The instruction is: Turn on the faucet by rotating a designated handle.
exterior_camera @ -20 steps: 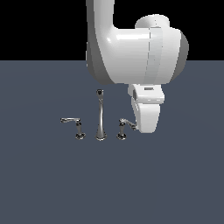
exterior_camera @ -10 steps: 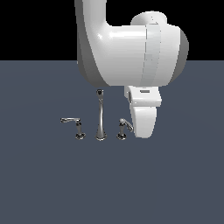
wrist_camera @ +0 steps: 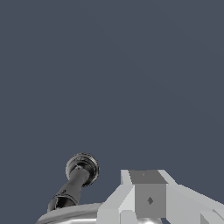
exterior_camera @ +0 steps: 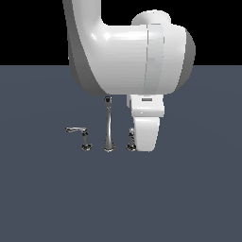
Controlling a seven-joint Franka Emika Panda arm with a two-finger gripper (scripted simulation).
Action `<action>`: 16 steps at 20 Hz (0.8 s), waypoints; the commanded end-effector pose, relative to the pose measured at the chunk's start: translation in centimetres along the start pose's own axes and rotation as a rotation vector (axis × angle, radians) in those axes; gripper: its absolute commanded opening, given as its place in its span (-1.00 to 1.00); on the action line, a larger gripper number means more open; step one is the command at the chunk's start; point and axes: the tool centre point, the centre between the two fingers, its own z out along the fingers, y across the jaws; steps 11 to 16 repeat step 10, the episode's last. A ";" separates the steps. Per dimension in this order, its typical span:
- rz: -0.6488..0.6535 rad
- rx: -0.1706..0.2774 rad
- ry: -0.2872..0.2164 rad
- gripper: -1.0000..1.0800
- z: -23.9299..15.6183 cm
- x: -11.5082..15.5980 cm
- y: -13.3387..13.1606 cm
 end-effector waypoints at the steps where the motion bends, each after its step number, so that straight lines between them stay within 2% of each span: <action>1: -0.026 0.000 -0.003 -1.00 0.0 -2.2 -0.3; 9: -0.053 -0.001 -0.006 -1.00 0.0 -6.9 -1.2; 16: -0.053 -0.001 -0.006 -1.00 0.0 -6.9 -1.2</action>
